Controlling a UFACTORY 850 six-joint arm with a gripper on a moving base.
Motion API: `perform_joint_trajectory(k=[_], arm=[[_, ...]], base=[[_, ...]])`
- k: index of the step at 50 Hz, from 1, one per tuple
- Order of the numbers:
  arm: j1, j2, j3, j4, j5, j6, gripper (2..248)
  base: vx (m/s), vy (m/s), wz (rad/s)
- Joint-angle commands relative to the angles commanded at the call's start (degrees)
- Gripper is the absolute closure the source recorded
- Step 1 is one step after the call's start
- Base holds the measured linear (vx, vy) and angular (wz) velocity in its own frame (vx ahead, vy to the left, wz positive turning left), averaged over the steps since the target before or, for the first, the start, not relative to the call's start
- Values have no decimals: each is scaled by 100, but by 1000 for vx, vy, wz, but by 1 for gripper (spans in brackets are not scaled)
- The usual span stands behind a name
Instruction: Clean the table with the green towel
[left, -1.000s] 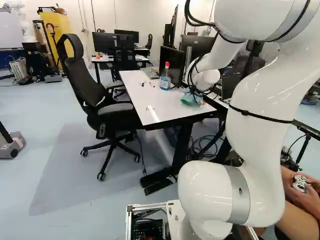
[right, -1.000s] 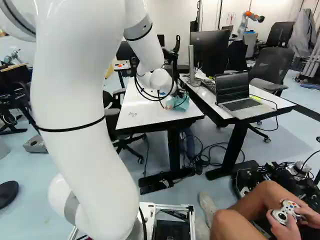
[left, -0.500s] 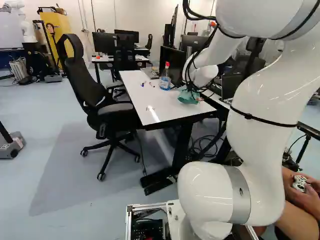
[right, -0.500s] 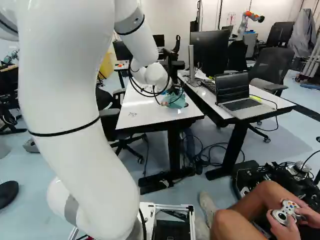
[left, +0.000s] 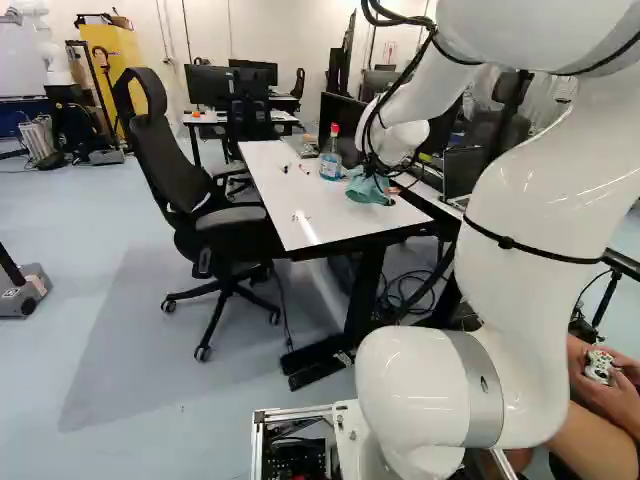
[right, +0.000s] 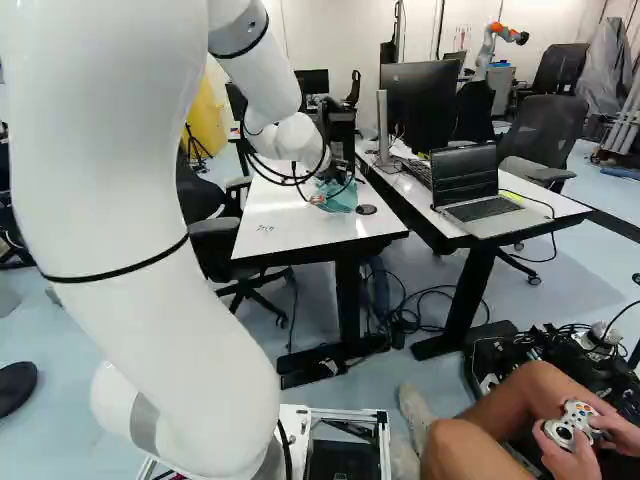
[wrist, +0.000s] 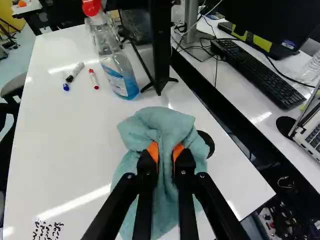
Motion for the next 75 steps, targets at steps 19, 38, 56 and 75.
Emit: perform_joint_trajectory(k=[19, 38, 56, 75], arm=[[289, 180, -54, 0, -346, 0, 199], [578, 126, -113, 0, -760, 0, 199], [855, 53, -191, 0, -1161, 0, 199], [1134, -43, -297, 0, -1408, 0, 199]], base=[[0, 0, 0], [0, 0, 0], [0, 0, 0], [0, 0, 0]])
